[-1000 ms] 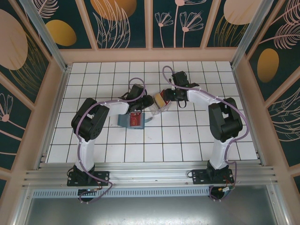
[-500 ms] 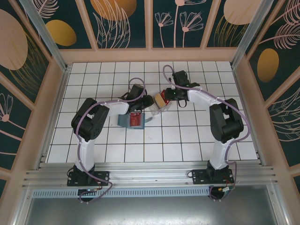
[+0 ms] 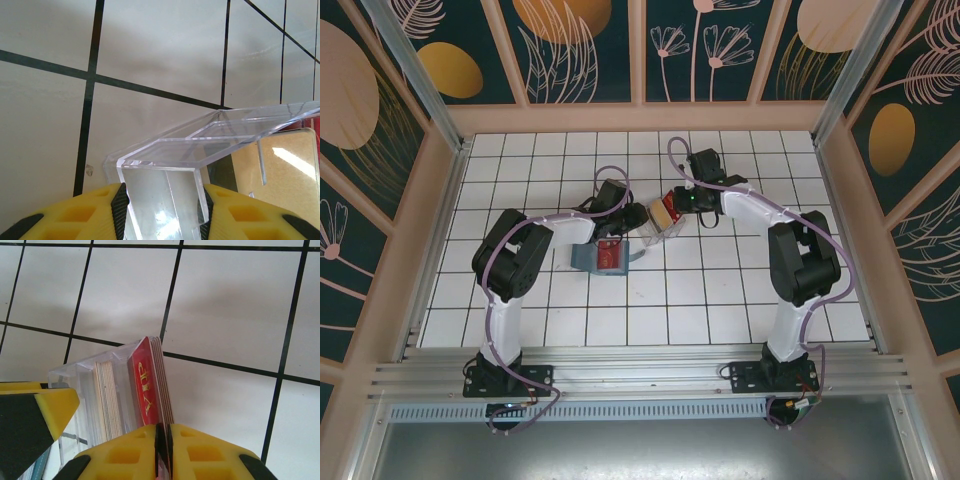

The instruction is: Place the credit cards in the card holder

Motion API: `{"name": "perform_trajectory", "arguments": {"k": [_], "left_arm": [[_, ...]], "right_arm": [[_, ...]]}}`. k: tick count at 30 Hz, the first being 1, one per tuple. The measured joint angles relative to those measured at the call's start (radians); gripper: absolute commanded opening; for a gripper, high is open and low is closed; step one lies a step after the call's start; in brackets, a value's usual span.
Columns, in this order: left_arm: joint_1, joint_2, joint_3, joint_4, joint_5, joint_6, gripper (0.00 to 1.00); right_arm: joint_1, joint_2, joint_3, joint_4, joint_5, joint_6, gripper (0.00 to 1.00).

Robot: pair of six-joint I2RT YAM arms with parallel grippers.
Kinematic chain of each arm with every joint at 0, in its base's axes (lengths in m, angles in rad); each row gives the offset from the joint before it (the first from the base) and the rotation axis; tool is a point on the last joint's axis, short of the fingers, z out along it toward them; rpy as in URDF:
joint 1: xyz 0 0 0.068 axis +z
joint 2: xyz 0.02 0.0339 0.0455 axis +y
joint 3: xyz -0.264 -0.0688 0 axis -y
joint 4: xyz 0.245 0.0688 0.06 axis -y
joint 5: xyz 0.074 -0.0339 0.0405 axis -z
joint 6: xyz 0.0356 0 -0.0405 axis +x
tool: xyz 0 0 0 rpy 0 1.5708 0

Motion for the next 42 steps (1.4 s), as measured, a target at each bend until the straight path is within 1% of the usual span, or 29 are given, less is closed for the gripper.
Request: {"name": "perform_trajectory", "arguments": {"k": [3,5,6,10,15,21,27,34,40,42], "left_arm": [[0.000,0.000,0.000,0.000,0.000,0.000,0.43],[0.000,0.000,0.000,0.000,0.000,0.000,0.43],[0.000,0.000,0.000,0.000,0.000,0.000,0.43],[0.000,0.000,0.000,0.000,0.000,0.000,0.43],[0.000,0.000,0.000,0.000,0.000,0.000,0.43],[0.000,0.000,0.000,0.000,0.000,0.000,0.43],[0.000,0.000,0.000,0.000,0.000,0.000,0.43],[0.000,-0.002,0.000,-0.001,0.000,-0.003,0.43],[0.000,-0.002,0.000,-0.001,0.000,-0.003,0.43],[0.000,-0.002,0.000,-0.001,0.000,-0.003,0.43]], "right_arm": [[0.000,-0.002,0.001,-0.006,0.000,-0.006,0.14],[0.000,-0.003,0.002,-0.008,0.000,-0.006,0.09],[0.000,-0.003,0.002,-0.008,-0.001,-0.006,0.08],[0.001,-0.006,0.006,-0.010,-0.007,-0.010,0.08],[0.001,-0.009,0.013,-0.016,-0.013,-0.010,0.05],[0.000,-0.012,0.013,-0.022,-0.018,-0.014,0.16],[0.000,-0.012,0.013,-0.024,0.004,-0.015,0.29],[0.002,-0.003,0.014,-0.032,0.017,-0.016,0.35],[0.015,0.054,0.043,-0.053,0.027,-0.029,0.40],[0.019,0.071,0.048,-0.061,0.031,-0.032,0.41]]}}
